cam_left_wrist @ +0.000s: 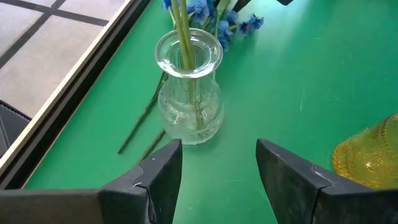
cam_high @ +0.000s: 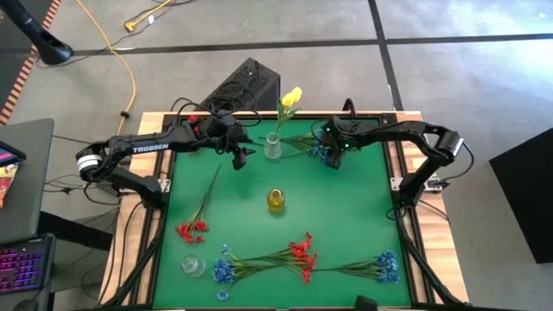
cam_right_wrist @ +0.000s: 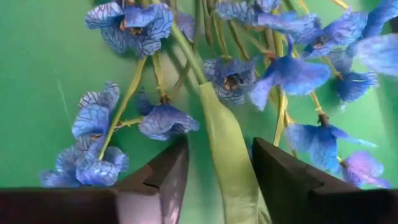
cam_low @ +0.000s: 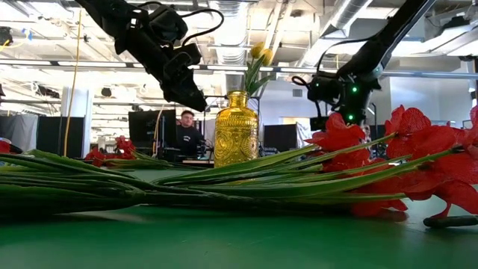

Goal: Sort flowers into vase by color
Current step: Put the yellow flower into the top transparent vase

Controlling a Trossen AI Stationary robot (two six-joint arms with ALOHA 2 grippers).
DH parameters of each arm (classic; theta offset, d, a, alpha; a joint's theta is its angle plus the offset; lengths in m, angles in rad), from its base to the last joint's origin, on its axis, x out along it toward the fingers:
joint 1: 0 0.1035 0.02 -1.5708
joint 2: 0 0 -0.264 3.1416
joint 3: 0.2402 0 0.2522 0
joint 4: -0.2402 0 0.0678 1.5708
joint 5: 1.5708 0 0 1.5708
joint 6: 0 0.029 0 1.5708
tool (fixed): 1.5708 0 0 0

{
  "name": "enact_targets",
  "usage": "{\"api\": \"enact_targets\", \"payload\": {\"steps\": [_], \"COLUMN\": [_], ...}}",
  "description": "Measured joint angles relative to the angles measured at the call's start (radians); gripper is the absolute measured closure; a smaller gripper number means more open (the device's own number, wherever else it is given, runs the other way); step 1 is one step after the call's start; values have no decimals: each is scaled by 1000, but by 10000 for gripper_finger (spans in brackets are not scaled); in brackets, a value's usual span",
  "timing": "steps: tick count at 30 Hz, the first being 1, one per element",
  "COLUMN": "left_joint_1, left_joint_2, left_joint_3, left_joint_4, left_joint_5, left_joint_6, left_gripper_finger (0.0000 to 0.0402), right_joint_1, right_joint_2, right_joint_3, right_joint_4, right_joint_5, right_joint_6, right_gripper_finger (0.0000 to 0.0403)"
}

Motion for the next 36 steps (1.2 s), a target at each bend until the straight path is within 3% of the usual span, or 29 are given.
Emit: {"api": "enact_targets", "payload": {"steps": [4,11,16,22,29,36], "left_joint_1": [0,0,0,0,0,-29], "left_joint_2": [0,0,0,0,0,0], "left_joint_3": [0,0,0,0,0,0], "left_joint_4": [0,0,0,-1,-7,-58], "left_joint_5": [0,0,0,0,1,7], "left_joint_6": [3,3,2,-6,-19,4], "left_gripper_finger": [208,208,208,208,208,209], "right_joint_1": [7,16,21,33,33,72], "right_joint_2": [-33,-157,-277,-399,-507,-559], "right_joint_3": [-5,-5,-5,-4,-4,-3], "right_joint_4": [-18,-62,-133,-254,-354,-373], "right_joint_5": [16,150,159,166,158,-35], "right_joint_6": [-1,7,23,101,265,455], "right_gripper_finger": [278,375,375,347,362,363]}}
